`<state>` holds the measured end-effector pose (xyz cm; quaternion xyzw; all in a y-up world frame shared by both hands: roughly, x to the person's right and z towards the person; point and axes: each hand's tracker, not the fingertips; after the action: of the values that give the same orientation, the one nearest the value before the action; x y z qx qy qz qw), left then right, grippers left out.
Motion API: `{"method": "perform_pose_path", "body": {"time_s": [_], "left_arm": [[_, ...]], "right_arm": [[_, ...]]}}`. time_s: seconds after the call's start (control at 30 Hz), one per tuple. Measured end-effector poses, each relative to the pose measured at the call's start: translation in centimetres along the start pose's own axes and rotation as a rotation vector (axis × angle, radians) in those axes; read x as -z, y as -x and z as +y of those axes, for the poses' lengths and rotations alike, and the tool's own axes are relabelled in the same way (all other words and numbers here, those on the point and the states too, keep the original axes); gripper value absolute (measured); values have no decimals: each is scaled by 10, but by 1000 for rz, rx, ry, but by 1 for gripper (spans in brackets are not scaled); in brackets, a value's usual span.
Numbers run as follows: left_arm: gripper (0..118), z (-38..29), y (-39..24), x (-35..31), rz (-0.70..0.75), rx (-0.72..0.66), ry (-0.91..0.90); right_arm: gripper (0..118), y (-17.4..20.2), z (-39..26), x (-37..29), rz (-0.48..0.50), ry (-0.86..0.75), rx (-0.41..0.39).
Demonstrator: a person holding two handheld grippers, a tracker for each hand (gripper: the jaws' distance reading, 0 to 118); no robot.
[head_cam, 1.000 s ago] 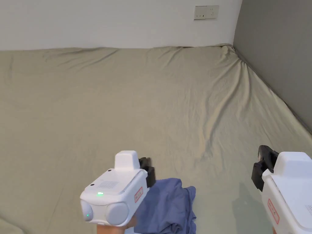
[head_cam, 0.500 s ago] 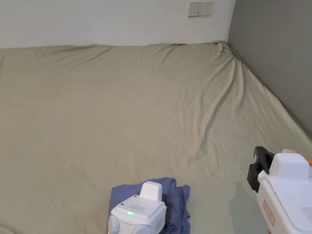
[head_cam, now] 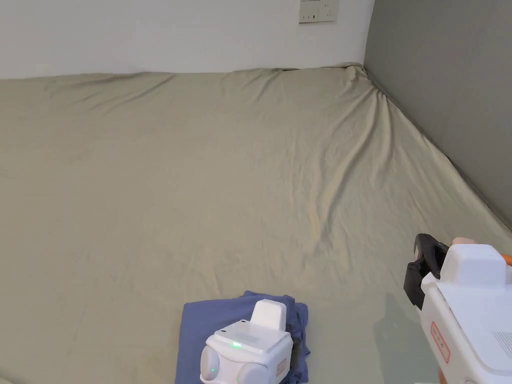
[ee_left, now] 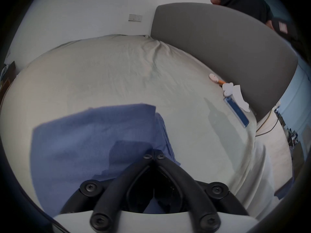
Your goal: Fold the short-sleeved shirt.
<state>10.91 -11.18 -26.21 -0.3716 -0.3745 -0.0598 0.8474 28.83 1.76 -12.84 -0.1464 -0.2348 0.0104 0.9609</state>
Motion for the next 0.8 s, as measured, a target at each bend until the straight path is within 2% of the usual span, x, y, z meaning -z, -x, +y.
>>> {"method": "perform_pose_path", "body": {"time_s": [0.13,0.43,0.53,0.8], "left_arm": [[0,36,6,-64,-10,25,-207],[0,89,48,-171,189,106,-545],[0,91,67,-188,307,126,-600],[0,79,125,-212,470,50,-640]], "right_arm": [[1,9,8,-5,19,-23,-4],[1,41,29,-12,62,-90,-10],[1,51,38,-15,71,-117,-9],[1,72,55,-23,102,-174,-22]]}}
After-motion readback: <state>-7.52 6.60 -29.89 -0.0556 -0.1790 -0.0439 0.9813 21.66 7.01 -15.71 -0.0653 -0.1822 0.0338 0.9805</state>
